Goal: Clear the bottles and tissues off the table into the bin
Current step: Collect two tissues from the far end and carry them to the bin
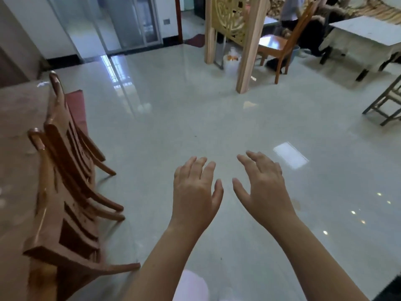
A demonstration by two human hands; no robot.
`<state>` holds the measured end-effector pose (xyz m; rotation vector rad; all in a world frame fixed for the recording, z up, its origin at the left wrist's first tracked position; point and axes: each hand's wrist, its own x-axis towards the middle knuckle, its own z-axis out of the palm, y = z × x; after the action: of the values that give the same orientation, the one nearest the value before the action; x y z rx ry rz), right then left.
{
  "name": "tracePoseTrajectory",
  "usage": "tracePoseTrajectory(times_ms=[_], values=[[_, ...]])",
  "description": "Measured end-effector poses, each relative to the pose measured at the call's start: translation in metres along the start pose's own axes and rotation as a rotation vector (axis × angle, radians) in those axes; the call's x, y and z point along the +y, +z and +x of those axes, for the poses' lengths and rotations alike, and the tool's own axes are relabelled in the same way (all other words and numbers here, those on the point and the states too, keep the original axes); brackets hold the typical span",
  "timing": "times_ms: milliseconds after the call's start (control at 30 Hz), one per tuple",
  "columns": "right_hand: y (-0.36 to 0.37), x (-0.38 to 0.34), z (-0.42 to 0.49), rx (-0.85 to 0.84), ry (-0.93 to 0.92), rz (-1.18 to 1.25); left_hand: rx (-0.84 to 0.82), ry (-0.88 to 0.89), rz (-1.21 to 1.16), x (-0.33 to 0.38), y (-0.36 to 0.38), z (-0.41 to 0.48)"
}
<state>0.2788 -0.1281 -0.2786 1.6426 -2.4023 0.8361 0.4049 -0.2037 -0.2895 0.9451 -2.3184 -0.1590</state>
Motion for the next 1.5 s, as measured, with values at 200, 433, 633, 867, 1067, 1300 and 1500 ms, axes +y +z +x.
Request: tracePoseTrajectory(times_ms=[200,433,633,867,1067,1300,1500], values=[[0.056,0.005,0.093,-0.057,-0.085,0.038,-0.011,-0.095,0.067,-0.055,0.032,0.066],[0.136,-0.028,0.239,-0.094,-0.184,0.043,0.005,-0.237,0.101,-0.179,0.059,0.171],[0.198,-0.076,0.362,-0.079,-0.244,0.107,0.068,-0.304,0.148,-0.280,0.056,0.265],[0.276,-0.104,0.470,-0.172,-0.317,0.192,0.031,-0.364,0.180,-0.364,0.087,0.341],[0.340,-0.106,0.602,-0.169,-0.370,0.220,0.053,-0.369,0.258,-0.435,0.122,0.452],[0.394,-0.129,0.749,-0.223,-0.493,0.249,0.147,-0.458,0.304,-0.507,0.135,0.574],[0.453,-0.170,0.826,-0.276,-0.611,0.288,0.175,-0.609,0.362,-0.580,0.136,0.615]])
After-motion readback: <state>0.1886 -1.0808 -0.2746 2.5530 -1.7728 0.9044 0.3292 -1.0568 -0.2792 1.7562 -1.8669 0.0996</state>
